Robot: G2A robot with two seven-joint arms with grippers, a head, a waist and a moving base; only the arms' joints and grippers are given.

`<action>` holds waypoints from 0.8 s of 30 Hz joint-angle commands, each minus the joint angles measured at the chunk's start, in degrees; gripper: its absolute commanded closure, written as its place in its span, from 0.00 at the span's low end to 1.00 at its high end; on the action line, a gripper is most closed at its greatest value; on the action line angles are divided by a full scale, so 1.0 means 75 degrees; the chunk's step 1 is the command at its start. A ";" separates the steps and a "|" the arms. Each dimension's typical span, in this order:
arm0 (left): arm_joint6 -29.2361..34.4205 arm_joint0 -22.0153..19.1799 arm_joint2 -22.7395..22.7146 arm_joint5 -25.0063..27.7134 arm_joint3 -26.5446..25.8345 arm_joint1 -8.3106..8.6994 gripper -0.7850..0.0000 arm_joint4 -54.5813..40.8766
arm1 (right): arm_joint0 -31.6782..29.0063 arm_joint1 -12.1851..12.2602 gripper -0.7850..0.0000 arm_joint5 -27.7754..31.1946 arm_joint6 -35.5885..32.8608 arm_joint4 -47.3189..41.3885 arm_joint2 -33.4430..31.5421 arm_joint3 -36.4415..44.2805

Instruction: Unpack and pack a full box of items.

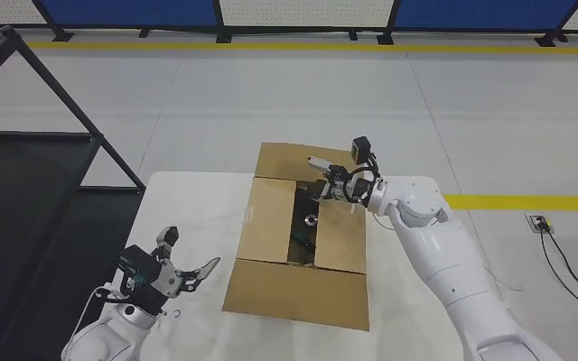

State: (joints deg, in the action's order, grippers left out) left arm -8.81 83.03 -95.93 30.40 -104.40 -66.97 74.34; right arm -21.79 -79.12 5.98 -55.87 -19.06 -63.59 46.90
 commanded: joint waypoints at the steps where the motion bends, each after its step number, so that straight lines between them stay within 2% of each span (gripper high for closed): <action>1: 0.0020 0.0002 -0.0016 0.0020 0.0003 0.0002 0.00 -0.0084 | -0.0098 0.0059 0.00 -0.0113 -0.0172 0.0066 -0.0082 0.0227; 11: 0.0020 0.0002 -0.0016 0.0020 0.0003 0.0002 0.00 -0.0084 | -0.0098 0.0059 0.00 -0.0113 -0.0172 0.0066 -0.0082 0.0227; 17: 0.0448 -0.0042 0.0087 -0.0524 0.0054 -0.0017 0.00 -0.0216 | -0.0347 0.0052 0.00 -0.0342 -0.0285 0.0522 0.0256 0.0843; 24: 0.0921 -0.0191 0.0255 -0.1031 0.0316 -0.0019 0.00 0.0097 | -0.0220 -0.0009 0.00 -0.0878 0.0009 0.1082 0.0654 0.0940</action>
State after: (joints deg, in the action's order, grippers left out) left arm -2.30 81.74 -94.26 22.91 -102.40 -67.12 74.66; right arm -23.63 -79.11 0.14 -56.39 -11.39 -59.01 54.05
